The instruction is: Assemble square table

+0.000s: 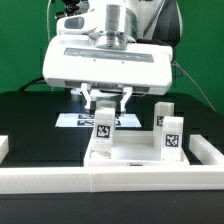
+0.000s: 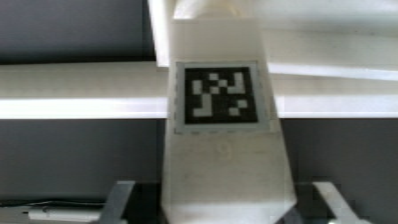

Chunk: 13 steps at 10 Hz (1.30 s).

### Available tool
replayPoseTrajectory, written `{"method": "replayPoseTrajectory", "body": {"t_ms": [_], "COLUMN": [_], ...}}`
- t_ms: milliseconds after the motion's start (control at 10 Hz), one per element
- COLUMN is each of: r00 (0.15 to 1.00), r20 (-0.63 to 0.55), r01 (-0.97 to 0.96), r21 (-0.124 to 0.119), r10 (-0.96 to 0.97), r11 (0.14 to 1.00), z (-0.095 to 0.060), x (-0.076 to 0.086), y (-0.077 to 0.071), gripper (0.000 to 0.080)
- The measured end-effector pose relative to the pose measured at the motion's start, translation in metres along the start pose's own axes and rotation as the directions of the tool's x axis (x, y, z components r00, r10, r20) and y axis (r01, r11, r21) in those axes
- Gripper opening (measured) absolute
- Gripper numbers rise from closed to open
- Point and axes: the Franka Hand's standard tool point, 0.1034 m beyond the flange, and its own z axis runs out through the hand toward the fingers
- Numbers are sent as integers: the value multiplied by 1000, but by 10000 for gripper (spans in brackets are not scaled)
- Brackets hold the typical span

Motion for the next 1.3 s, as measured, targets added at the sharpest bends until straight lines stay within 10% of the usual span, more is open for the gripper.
{"method": "replayPoseTrajectory", "body": {"t_ms": [200,600,1300], "r00": [998,999,998], "r20": [30,2,8], "r01": [-59,-40,-61], "r21": [-3,-20,29], "r10": [59,40,60], "r11": [998,999,998], "z": [-2,0,5], "x": [1,0,4], "y": [-16,-2,12], "gripper": [290,290,298]}}
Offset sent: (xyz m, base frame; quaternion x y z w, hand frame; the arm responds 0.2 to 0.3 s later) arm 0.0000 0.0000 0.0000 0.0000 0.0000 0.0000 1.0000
